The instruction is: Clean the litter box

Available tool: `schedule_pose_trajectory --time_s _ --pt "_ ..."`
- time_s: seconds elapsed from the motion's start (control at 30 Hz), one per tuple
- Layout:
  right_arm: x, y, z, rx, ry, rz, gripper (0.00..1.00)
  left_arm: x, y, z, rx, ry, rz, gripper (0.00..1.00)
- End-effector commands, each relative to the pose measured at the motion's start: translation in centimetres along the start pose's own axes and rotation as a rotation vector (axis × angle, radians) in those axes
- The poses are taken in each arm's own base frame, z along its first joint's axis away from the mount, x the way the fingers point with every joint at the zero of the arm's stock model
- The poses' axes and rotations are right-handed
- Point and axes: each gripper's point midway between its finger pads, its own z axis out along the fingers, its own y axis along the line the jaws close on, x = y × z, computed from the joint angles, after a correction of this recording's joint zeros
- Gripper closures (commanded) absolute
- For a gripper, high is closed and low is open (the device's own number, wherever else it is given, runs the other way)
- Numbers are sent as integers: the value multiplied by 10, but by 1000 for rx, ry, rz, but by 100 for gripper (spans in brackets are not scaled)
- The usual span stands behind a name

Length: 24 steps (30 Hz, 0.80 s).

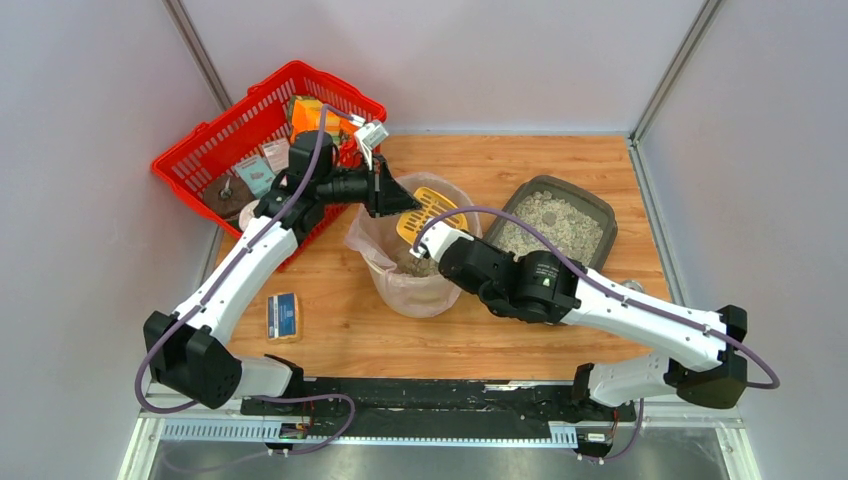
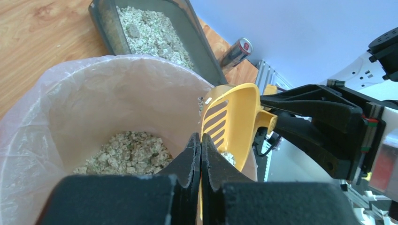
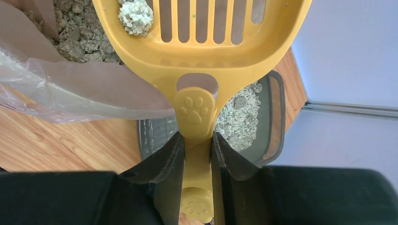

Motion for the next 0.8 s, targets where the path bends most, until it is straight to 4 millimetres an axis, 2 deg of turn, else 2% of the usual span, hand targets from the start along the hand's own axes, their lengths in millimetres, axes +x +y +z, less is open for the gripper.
schedule_pose_trajectory --time_s 0.0,0.23,0.37,0.4,0.57,0.6,0.63,0.77 --pt "-10 -1 1 -27 -53 89 70 -10 -15 2 84 -30 59 100" --pt "-10 2 -3 -102 -90 144 55 -9 -13 2 88 -26 55 100" --pt "-9 -2 -11 -150 -122 206 42 -10 -14 0 101 -29 57 100" --pt "-8 -8 -10 -153 -123 239 41 -12 -14 -1 101 -33 61 100" --pt "-12 -1 -18 -360 -153 379 38 -14 -16 -6 131 -38 75 100" --pt "-7 -4 -15 -373 -134 408 38 -13 -17 -6 137 -37 78 100" --pt "-11 2 -18 -435 -141 422 38 -13 -19 -6 145 -37 82 100" --pt "-10 5 -20 -531 -127 479 38 -13 -25 -8 177 -41 104 100"
